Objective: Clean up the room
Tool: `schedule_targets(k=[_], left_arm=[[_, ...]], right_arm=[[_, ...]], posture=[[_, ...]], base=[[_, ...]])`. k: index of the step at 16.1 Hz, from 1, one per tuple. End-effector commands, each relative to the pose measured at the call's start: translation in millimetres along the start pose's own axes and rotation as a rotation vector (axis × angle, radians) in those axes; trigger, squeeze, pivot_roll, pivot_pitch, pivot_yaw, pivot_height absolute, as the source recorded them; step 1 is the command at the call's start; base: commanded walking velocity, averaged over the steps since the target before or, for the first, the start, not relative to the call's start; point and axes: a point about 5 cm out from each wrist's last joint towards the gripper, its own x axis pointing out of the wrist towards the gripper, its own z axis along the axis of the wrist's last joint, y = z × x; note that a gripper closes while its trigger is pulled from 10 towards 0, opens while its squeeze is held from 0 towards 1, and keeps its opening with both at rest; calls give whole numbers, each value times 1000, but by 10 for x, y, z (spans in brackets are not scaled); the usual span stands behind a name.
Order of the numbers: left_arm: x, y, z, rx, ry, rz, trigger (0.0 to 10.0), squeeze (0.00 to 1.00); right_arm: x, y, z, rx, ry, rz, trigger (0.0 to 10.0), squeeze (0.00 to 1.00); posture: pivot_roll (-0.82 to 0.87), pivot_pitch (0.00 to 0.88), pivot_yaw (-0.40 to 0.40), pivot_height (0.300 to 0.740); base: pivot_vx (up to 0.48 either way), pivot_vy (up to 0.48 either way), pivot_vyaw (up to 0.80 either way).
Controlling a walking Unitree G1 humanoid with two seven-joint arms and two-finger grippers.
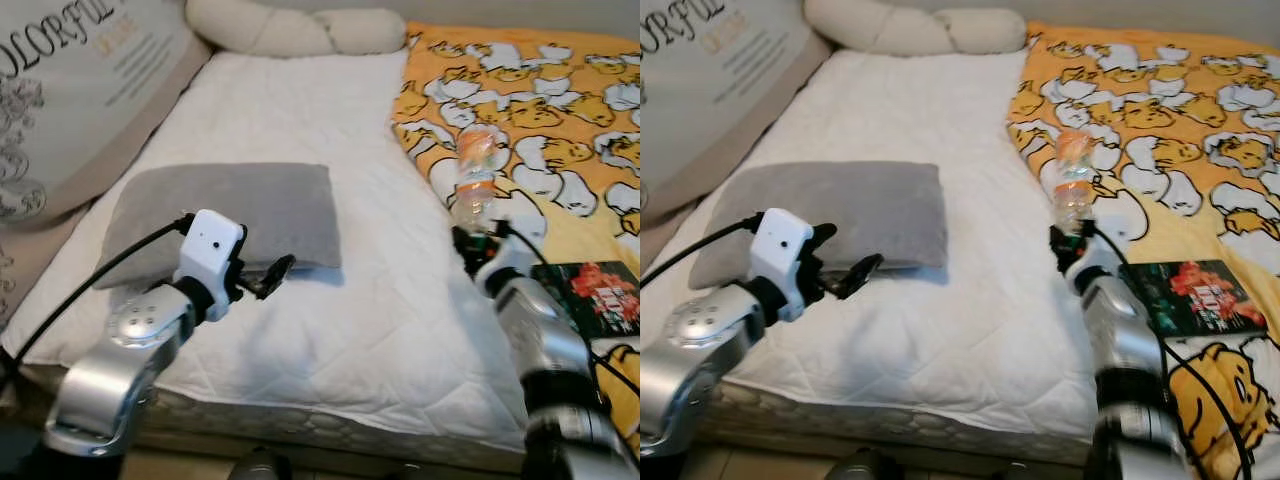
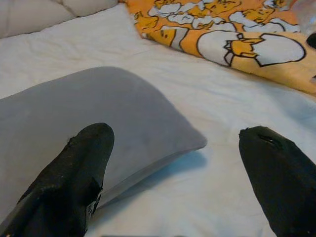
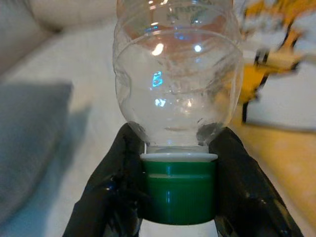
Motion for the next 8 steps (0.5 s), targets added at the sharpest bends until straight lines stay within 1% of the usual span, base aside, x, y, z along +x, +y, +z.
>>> schedule_targets(k=[1,2,3,4,5,6,7,8], left_arm=[[35,1,18,-2,-24,50,10000,0],[49,-50,-3,-19,-26,72,10000,0],[51,-97,-24,-30,-22,81,10000,0],[56,-158,-24,-8,-30,82,10000,0],[56,-158,-24,-8,-30,82,10000,0],[71,-168,-25,-5,-36,98,10000,0],[75,-162,-24,-14,-39,105,10000,0],[97,-135,-15,-20,-48,122,10000,0]], right_arm=[[-139,109,126,10,-71,31,5882,0],[-287,195,128,3,-94,46,10000,0],[-386,262,111,11,-100,59,10000,0],[-527,391,86,30,-98,88,10000,0],[-527,391,86,30,-98,88,10000,0],[-635,548,40,29,-89,141,10000,0],[-659,578,29,21,-82,149,10000,0],[-710,644,1,0,-65,153,10000,0]], posture=[[-69,0,83,740],[-78,0,85,740],[-83,0,87,740],[-86,0,89,740],[-86,0,89,740],[-102,0,117,740],[-102,0,117,740],[-114,0,123,740]], base=[[0,0,0],[0,0,0],[0,0,0],[0,0,800],[0,0,800],[0,0,800],[0,0,800],[0,0,800]])
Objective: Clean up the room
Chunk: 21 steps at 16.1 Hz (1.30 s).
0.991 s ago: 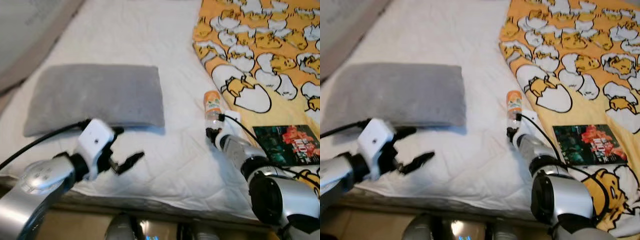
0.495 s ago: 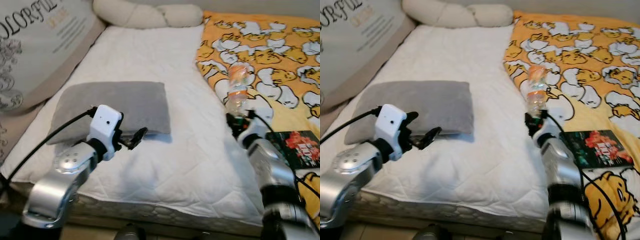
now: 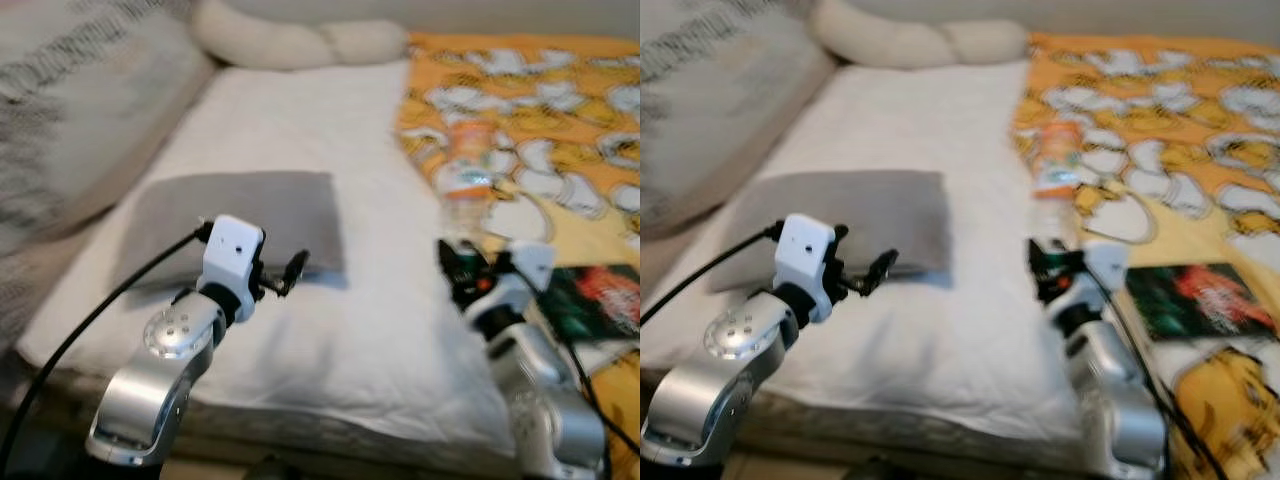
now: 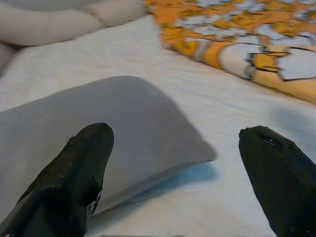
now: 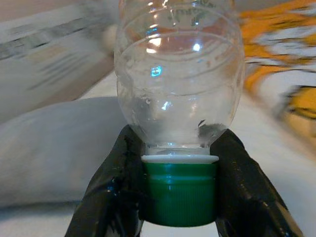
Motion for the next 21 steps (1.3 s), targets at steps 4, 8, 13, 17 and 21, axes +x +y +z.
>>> schedule_targets(k=[4,8,13,17,21], left_arm=[[0,93,-23,10,-1,71,10000,0],[-33,112,-62,-7,10,85,10000,0],[-95,106,-143,-45,53,112,10000,0],[-153,214,-178,5,82,207,10000,0],[-145,239,-140,6,-28,274,10000,0]], right_arm=[[-24,152,32,-41,42,58,10000,0],[-45,169,-8,-24,79,62,10000,0],[-55,226,-101,-24,141,121,10000,0],[-73,203,-167,-64,180,165,10000,0],[-100,195,-194,-107,219,277,10000,0]], posture=[[-93,0,103,740],[-72,0,83,740],[-45,0,62,740],[-33,0,65,740],[-25,0,55,740]], base=[[0,0,800],[0,0,800],[0,0,800],[0,0,800],[0,0,800]])
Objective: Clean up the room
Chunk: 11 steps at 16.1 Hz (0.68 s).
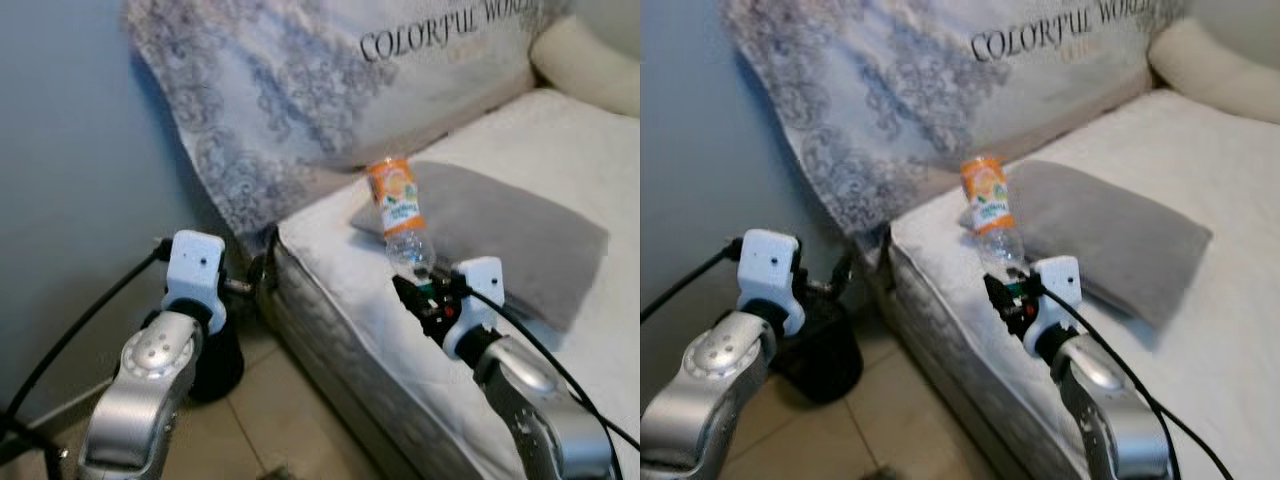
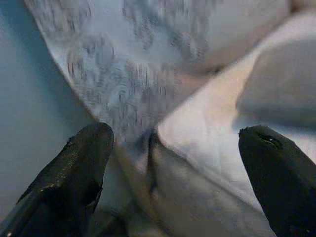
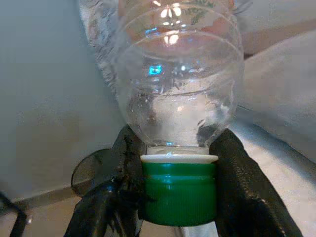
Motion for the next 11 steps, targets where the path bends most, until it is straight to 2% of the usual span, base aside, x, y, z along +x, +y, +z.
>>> schedule_targets(k=[1,2,3,4,5,7,9,11], left_arm=[[-3,25,-2,44,-28,22,10000,0],[-10,22,-19,41,-8,38,10000,0],[-12,28,-75,30,57,42,10000,0],[-17,13,-97,-5,79,8,10000,0],[-21,-10,-91,-16,61,-19,10000,0],[-28,-45,-90,40,20,-34,10000,0],[-39,-94,-104,22,16,-36,10000,0],[-56,-103,-117,19,20,-51,10000,0]], right_arm=[[30,108,-14,-25,18,96,10000,0],[31,116,-27,-35,30,122,10000,0],[47,90,-40,-42,40,113,10000,0],[67,62,-53,-48,49,99,10000,0],[92,38,-73,-51,60,87,10000,0],[113,35,-98,-55,70,76,10000,0],[109,58,-113,-48,66,79,10000,0],[101,33,-153,-28,60,31,10000,0]], posture=[[-21,0,48,740],[-13,0,36,740],[-7,0,28,740],[-5,0,24,740],[-8,0,25,740],[-11,0,21,740],[-10,0,30,740],[-18,0,30,740]], base=[[0,0,800],[0,0,800],[0,0,800],[0,0,800],[0,0,638],[0,0,644],[0,0,650],[0,0,800]])
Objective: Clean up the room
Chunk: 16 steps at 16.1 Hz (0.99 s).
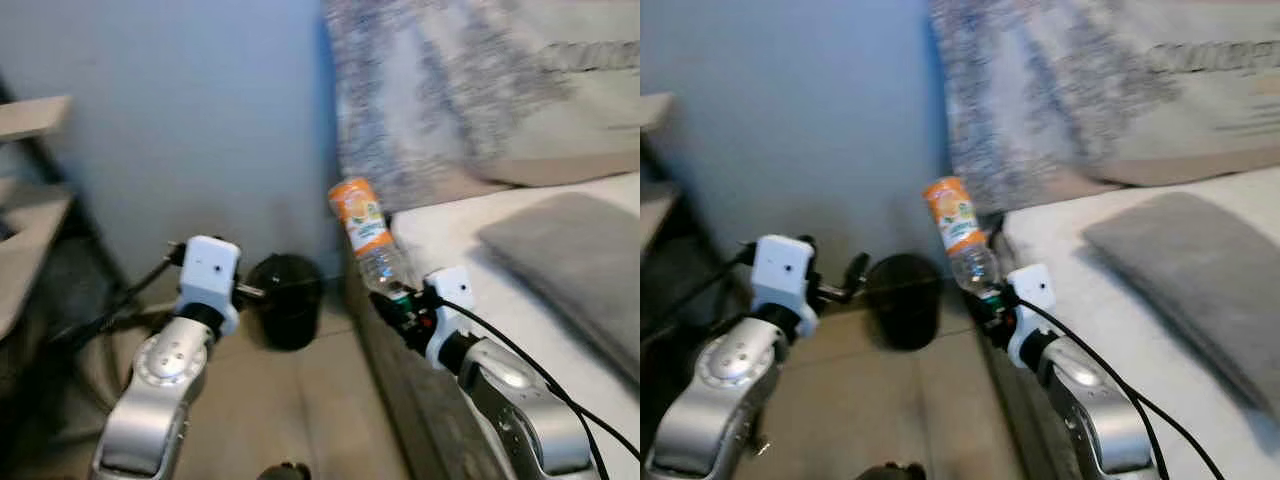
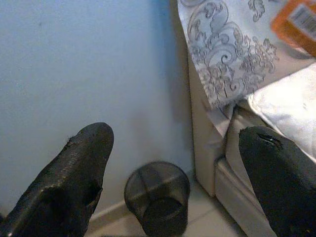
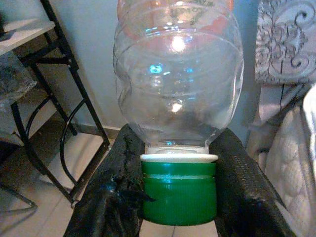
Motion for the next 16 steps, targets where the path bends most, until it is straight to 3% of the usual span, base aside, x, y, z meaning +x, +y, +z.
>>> schedule_targets(k=[1,7,9,13,16], left_arm=[[-14,46,15,9,-12,9,10000,0],[16,10,6,-12,-21,-2,10000,0],[0,37,1,-16,-21,11,10000,0],[-29,62,-3,-17,-21,28,10000,0],[-51,83,-10,-18,-19,34,10000,0]], right_arm=[[-7,-15,26,-1,-22,-35,10000,0],[25,-50,40,20,-39,-98,10000,0],[54,20,37,-77,-22,-33,10000,0],[76,43,24,-81,-12,-10,10000,0],[74,36,20,-92,-11,-1,10000,0]], posture=[[-31,0,35,740],[-34,0,27,740],[-22,0,18,740],[-4,0,5,740],[4,0,3,740]], base=[[296,0,800],[386,0,80],[418,0,400],[422,0,683],[421,0,0]])
